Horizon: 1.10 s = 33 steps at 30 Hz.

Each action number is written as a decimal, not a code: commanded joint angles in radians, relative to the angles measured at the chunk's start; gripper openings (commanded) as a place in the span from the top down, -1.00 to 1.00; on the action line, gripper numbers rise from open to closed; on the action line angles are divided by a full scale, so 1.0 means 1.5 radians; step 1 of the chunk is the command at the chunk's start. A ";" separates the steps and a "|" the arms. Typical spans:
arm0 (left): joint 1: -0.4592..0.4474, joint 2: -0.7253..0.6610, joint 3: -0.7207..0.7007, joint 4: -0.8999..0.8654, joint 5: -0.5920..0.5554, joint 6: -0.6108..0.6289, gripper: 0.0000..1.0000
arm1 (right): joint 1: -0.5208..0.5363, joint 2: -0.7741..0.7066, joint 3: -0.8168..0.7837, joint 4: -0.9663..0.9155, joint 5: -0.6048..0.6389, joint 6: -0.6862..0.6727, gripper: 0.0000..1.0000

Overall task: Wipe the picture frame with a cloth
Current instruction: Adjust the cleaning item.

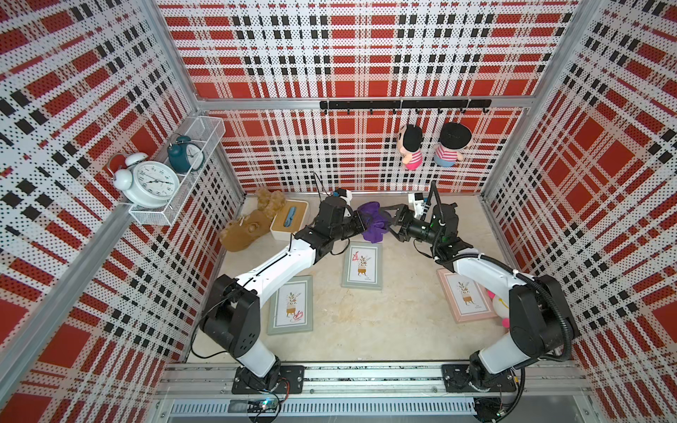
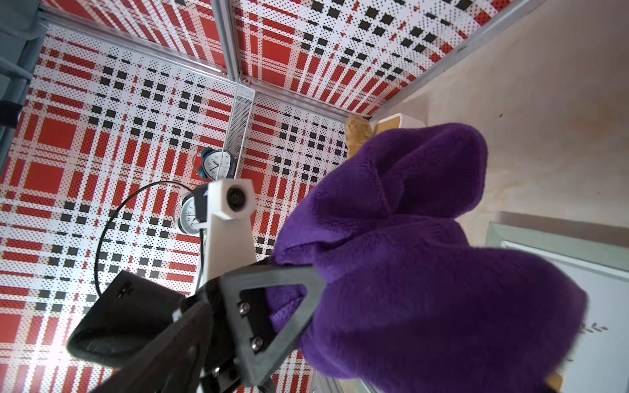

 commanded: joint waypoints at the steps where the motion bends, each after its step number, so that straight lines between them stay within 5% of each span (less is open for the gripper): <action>1: -0.012 -0.020 0.001 0.086 0.022 0.006 1.00 | 0.004 0.034 0.026 0.031 -0.009 0.093 -0.98; 7: -0.041 0.000 0.006 0.080 0.014 0.072 1.00 | 0.006 0.068 0.034 0.094 -0.011 0.161 -0.92; 12: -0.055 0.010 0.013 0.050 0.020 0.091 0.99 | 0.009 0.082 0.041 0.146 -0.037 0.185 -0.55; 16: -0.050 0.000 0.007 0.037 0.012 0.085 0.71 | 0.007 0.064 0.021 0.148 -0.028 0.171 0.16; 19: -0.040 -0.017 -0.007 0.036 0.012 0.071 0.25 | 0.005 0.049 0.018 0.110 -0.012 0.127 0.62; 22: -0.021 -0.046 -0.039 0.024 0.004 0.061 -0.26 | -0.004 0.022 0.025 0.006 0.023 0.042 0.74; 28: 0.064 -0.132 -0.202 0.061 -0.002 0.029 -0.90 | -0.018 -0.042 0.038 -0.268 0.183 -0.187 0.88; 33: 0.133 -0.144 -0.307 0.061 -0.041 0.029 -0.98 | -0.016 -0.060 0.039 -0.393 0.311 -0.311 0.94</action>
